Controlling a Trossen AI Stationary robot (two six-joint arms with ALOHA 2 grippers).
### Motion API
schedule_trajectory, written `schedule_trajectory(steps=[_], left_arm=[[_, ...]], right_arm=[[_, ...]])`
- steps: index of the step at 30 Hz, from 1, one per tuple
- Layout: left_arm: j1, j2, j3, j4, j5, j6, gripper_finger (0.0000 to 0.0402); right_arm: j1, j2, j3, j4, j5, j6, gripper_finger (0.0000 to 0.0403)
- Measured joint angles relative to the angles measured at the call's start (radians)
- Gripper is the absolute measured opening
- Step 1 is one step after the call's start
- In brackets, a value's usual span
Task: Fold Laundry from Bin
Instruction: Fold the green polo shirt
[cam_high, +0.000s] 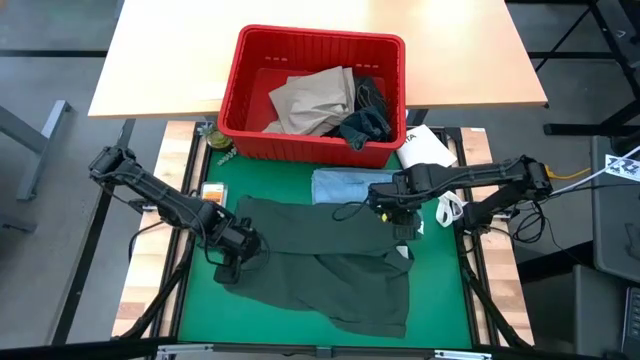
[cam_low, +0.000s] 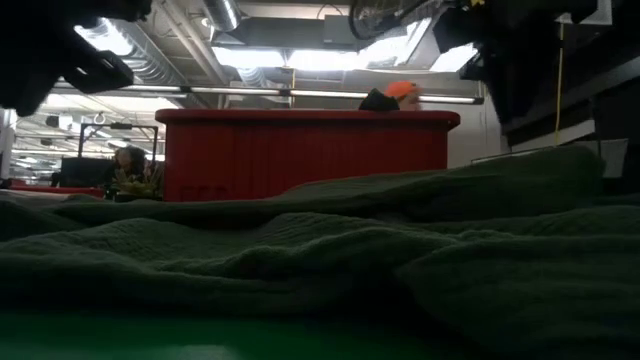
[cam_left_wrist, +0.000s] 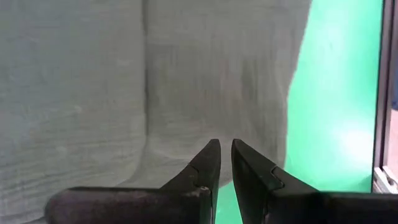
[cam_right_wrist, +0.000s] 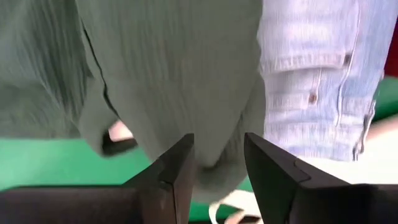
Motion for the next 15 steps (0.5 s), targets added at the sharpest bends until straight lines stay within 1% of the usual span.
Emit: schedule_trajectory(steps=[2, 4, 9, 12, 15], left_arm=[[-0.019, 0.0, 0.0, 0.0, 0.0, -0.001, 0.0044], [-0.035, 0.003, 0.0, 0.0, 0.0, -0.019, 0.0059], [-0.066, 0.037, 0.0, 0.0, 0.0, -0.074, 0.0117], [-0.087, 0.072, 0.0, 0.029, -0.001, -0.083, 0.0152], [-0.126, 0.11, 0.0, 0.095, 0.006, -0.092, 0.0179]], right_arm=[[0.0, 0.0, 0.0, 0.027, -0.017, 0.0, 0.0143], [0.0, 0.003, 0.0, 0.04, -0.04, 0.001, 0.0157], [0.0, 0.023, 0.0, 0.05, -0.053, 0.006, 0.0223], [0.002, 0.038, -0.001, 0.077, -0.058, 0.061, 0.0261], [0.028, 0.048, -0.002, 0.141, -0.147, 0.147, 0.0285]])
